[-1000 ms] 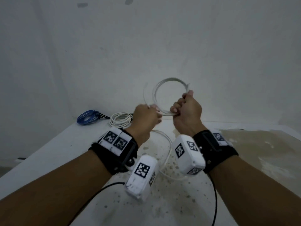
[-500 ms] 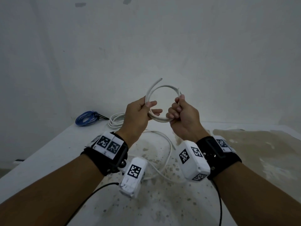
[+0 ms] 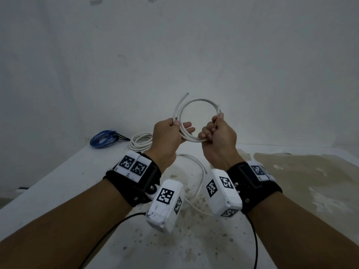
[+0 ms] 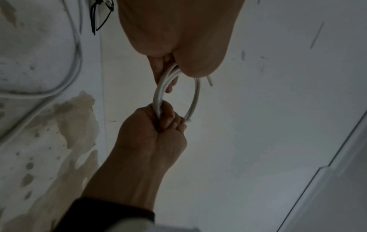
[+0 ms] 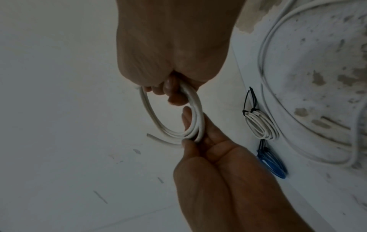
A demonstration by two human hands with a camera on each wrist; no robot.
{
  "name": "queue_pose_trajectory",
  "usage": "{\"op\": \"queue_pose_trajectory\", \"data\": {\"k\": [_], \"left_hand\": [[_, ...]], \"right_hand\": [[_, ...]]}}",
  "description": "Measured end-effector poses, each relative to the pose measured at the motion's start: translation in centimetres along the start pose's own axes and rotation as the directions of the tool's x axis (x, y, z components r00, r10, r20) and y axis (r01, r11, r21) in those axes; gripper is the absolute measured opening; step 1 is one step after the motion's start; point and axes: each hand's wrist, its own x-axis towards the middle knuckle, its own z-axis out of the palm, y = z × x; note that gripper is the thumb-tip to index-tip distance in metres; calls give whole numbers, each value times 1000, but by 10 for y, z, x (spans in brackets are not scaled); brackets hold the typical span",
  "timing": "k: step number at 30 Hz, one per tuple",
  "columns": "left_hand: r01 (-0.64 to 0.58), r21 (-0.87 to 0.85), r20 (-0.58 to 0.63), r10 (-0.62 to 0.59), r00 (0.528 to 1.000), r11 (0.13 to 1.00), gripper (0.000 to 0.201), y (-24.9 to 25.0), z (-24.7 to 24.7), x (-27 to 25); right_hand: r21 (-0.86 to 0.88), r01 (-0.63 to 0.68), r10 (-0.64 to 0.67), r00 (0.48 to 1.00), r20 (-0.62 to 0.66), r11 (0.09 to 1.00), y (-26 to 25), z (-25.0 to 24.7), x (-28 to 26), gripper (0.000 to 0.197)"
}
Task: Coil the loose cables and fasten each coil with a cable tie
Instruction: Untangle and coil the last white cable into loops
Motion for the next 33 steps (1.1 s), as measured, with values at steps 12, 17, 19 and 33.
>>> {"op": "queue_pose_trajectory", "data": {"k": [12,17,19,33], "left_hand": [[55,-253,62,-40,997,966,29,10,-12,-1],[-158,115,2,159,987,981,27,14,-15,1],[-161,136,16,160,987,978,25,11,-16,0],[-275,227,112,256,960,934,29,3,-14,0]], "right_hand": [[-65,-49,56,991,125,997,-2,5,-7,33],[-176,-20,50,984,169,984,-2,-4,-6,30],[-175,-25,53,986,159,984,-2,-6,-5,30],[-254,-31,92,969,231,967,-6,-11,-4,28]]}}
